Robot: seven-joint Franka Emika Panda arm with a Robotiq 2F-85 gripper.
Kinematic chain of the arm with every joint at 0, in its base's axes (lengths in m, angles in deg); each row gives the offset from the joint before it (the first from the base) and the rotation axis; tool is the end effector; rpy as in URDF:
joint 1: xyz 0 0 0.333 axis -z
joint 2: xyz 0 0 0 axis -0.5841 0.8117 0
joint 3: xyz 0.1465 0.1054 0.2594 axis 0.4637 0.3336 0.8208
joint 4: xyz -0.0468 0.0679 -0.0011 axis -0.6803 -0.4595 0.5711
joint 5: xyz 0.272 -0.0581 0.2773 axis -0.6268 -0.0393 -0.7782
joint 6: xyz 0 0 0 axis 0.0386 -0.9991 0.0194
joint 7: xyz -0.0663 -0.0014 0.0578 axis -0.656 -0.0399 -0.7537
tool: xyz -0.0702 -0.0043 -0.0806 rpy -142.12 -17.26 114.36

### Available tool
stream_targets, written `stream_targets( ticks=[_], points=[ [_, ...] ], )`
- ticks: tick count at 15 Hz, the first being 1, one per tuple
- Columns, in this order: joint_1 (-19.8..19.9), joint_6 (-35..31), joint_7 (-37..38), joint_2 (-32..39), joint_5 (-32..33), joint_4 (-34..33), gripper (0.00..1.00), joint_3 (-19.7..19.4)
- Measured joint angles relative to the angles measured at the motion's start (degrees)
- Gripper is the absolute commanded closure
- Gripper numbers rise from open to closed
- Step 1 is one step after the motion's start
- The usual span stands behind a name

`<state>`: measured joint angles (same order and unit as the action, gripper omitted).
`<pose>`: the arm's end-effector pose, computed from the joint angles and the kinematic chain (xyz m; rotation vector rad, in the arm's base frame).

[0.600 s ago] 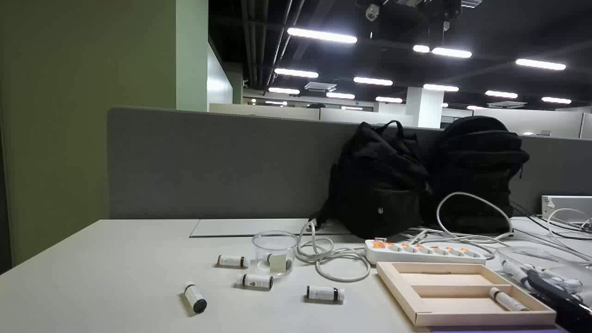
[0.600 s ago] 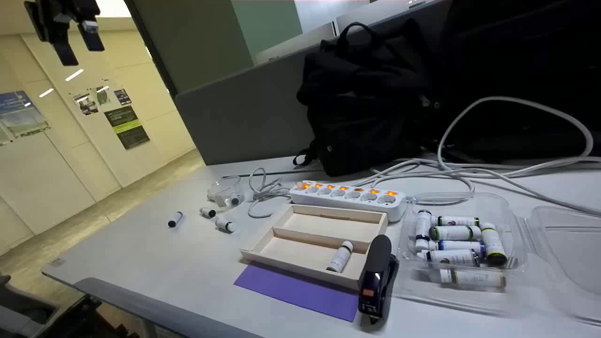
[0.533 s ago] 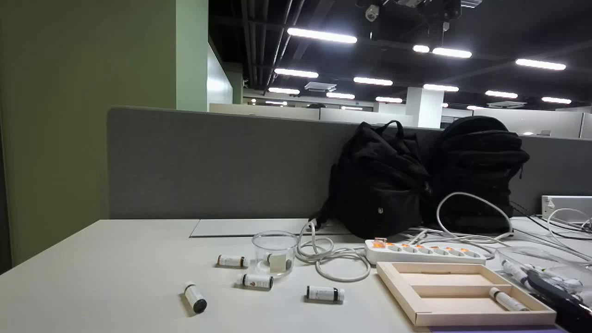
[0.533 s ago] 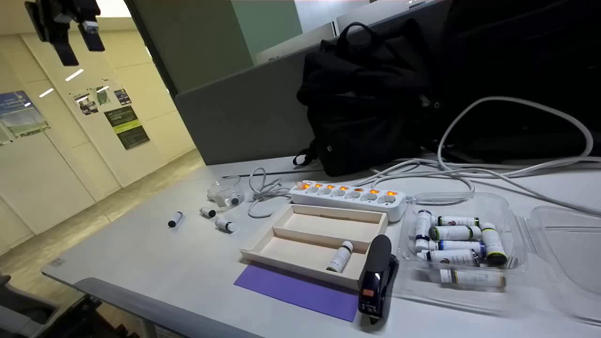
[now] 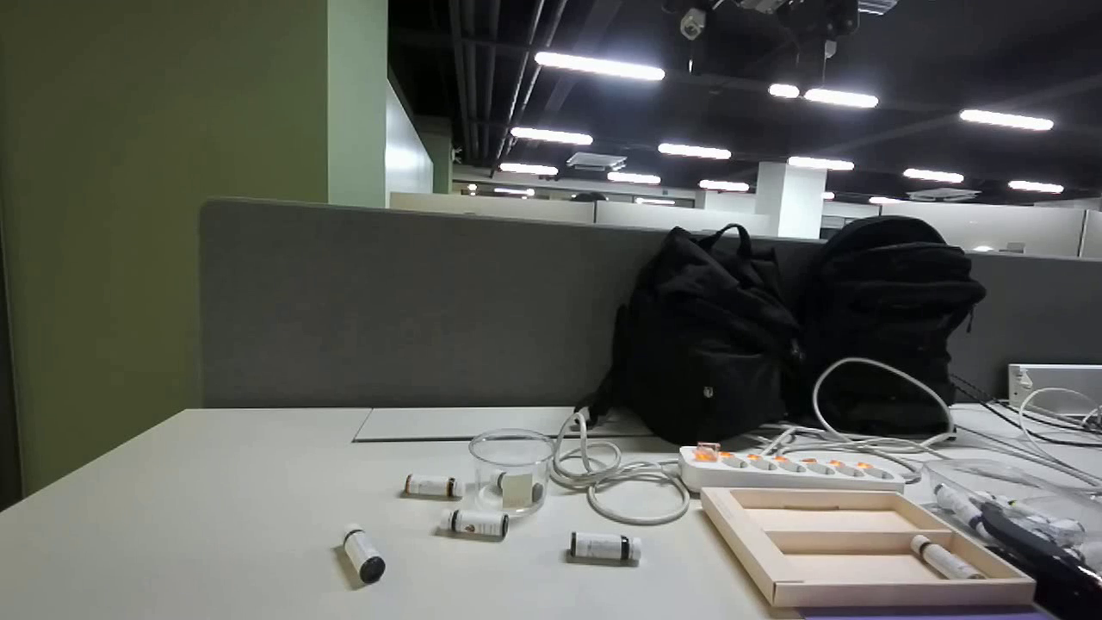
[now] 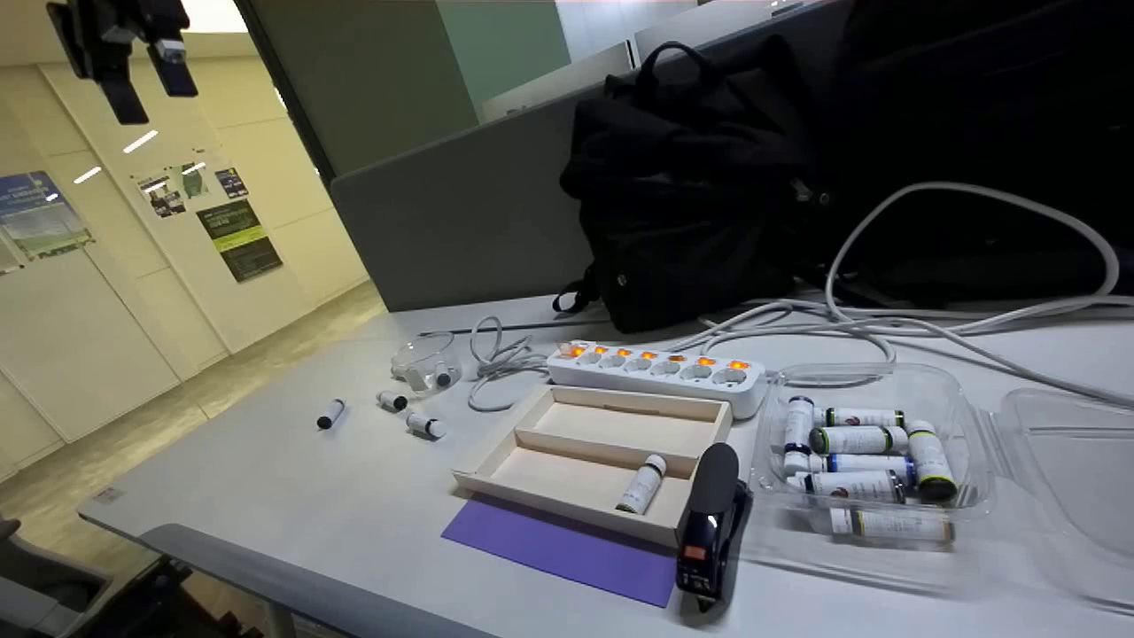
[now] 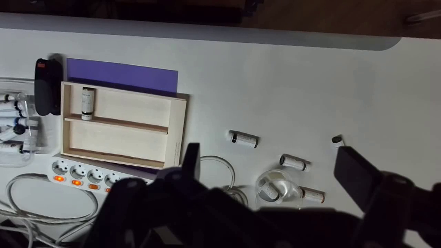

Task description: Turn off the fifth switch from the right on the adapter

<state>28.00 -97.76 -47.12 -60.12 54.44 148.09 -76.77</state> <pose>0.3842 0.1619 0.5298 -3.0900 -0.0555 0.1265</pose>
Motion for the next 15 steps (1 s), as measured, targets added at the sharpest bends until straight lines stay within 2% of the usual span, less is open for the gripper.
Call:
stream_targets(
  ticks=[2,4,7,10,13,15],
  points=[
    [0.02,-1.96,-1.66,0.23,0.11,0.0,0.0,-0.3],
    [0.46,-7.33,-6.43,1.48,0.93,-0.02,0.0,-1.6],
    [2.48,-16.88,-14.46,6.21,1.75,-0.51,0.0,-5.83],
    [5.24,-22.75,-21.26,13.65,1.41,-3.23,0.0,-11.04],
    [8.56,-24.32,-23.15,22.59,1.69,-8.57,0.0,-14.58],
    [10.55,-19.94,-22.9,29.15,1.41,-14.23,0.0,-15.91]
  ],
)
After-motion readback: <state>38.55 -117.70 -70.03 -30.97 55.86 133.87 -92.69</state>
